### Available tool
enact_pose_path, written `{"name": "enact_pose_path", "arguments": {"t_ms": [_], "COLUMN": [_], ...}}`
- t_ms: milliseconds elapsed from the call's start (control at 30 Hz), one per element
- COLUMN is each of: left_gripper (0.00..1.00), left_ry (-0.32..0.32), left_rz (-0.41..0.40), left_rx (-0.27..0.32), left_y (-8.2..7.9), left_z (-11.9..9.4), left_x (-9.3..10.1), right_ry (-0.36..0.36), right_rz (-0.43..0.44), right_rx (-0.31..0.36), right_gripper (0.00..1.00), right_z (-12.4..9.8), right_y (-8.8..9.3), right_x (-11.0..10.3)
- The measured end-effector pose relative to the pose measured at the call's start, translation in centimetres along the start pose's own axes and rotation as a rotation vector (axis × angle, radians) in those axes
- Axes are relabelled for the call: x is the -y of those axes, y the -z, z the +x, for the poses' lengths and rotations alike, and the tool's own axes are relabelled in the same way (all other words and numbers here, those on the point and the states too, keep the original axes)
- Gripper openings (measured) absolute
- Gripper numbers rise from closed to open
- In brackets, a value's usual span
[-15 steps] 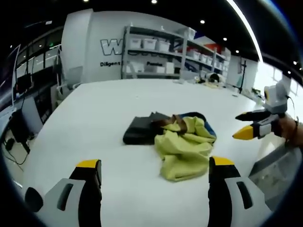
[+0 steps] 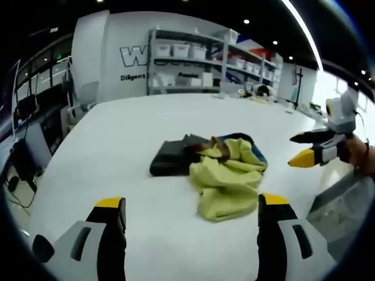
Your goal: Fold the garment on the visible template until the final outline fits inside the template.
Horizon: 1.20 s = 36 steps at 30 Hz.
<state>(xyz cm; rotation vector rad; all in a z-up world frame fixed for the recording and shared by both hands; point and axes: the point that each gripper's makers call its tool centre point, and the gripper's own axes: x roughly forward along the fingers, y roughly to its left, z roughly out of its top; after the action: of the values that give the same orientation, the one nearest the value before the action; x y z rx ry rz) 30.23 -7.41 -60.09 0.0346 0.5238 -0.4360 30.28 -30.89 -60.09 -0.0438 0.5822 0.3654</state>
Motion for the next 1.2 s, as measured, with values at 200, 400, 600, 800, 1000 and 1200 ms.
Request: {"name": "enact_pose_path", "arguments": {"t_ms": [200, 400, 600, 800, 1000, 1200], "left_gripper": [0.90, 0.90, 0.91, 0.92, 0.91, 0.89], "left_ry": [0.017, 0.013, 0.006, 0.010, -0.005, -0.025], "left_rz": [0.023, 0.115, 0.127, 0.122, 0.075, 0.068], "left_rx": [0.006, -0.010, -0.017, -0.017, -0.009, 0.033], "left_y": [-0.3, -0.3, -0.1, -0.2, -0.2, -1.3], "left_z": [0.1, 0.5, 0.2, 0.1, 0.0, -0.4], "left_x": [0.6, 1.1, 0.8, 0.8, 0.2, -0.3], "right_ry": [-0.001, 0.017, 0.003, -0.002, 0.004, 0.012], "right_rz": [0.044, 0.045, 0.039, 0.029, 0.034, 0.042], "right_rx": [0.015, 0.023, 0.049, 0.043, 0.037, 0.060], "right_gripper": [0.94, 0.97, 0.99, 0.99, 0.99, 0.99], "right_z": [-0.1, -0.2, -0.3, -0.2, 0.0, -0.2], "right_y": [-0.2, -0.4, -0.9, -0.9, -0.6, -1.0], "right_x": [0.1, 0.5, -0.2, -0.3, -0.1, 0.2]}}
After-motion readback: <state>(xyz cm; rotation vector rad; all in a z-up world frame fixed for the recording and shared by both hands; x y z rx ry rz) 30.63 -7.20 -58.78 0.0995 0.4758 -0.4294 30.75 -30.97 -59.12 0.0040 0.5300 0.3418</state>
